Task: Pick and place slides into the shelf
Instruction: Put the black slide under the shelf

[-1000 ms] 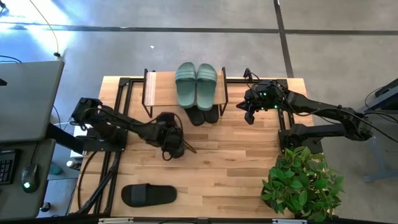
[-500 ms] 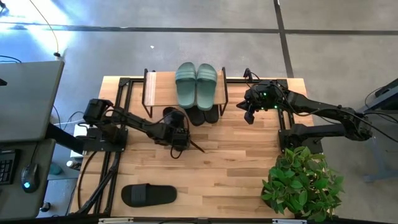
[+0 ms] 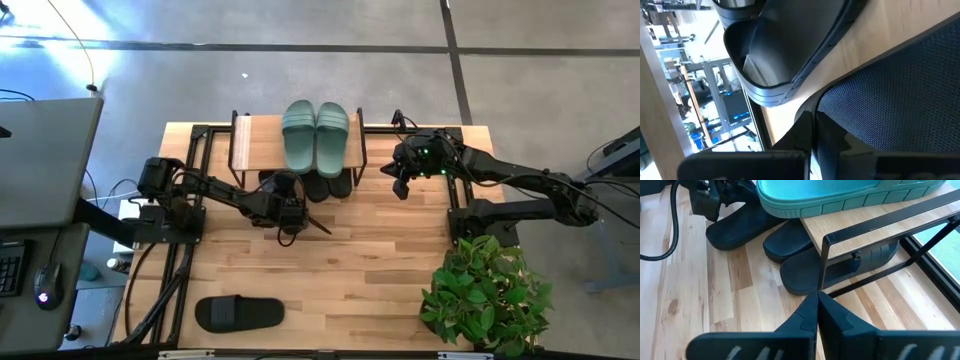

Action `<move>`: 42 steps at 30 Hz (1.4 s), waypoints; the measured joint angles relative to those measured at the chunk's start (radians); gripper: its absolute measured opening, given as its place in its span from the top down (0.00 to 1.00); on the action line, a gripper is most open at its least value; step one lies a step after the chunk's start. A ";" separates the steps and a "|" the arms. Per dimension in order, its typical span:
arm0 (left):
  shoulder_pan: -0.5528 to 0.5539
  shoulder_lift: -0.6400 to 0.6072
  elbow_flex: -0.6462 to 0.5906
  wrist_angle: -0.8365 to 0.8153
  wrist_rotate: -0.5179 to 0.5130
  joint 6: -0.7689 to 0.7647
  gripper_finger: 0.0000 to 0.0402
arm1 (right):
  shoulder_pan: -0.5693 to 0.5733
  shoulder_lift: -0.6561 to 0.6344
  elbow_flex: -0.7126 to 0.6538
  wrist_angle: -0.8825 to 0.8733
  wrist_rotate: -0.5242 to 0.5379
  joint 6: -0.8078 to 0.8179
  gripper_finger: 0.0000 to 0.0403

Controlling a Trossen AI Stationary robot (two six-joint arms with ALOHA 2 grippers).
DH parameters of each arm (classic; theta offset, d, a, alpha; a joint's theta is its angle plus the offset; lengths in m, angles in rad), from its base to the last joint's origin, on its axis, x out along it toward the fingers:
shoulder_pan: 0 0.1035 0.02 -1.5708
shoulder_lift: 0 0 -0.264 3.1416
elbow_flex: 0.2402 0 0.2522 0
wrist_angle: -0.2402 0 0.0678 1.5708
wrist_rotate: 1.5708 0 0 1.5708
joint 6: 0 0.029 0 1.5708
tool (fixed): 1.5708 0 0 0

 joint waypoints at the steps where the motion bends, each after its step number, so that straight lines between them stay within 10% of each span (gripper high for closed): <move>1: 0.000 0.000 0.000 0.000 0.000 0.000 1.00 | 0.000 0.000 0.000 0.000 0.000 0.000 1.00; 30: -0.031 -0.005 0.005 -0.014 -0.053 0.000 0.65 | 0.000 0.000 0.000 0.000 0.002 0.000 1.00; 42: -0.124 -0.017 0.244 -0.288 -0.021 -0.200 0.61 | 0.000 0.000 0.000 0.000 -0.005 0.000 1.00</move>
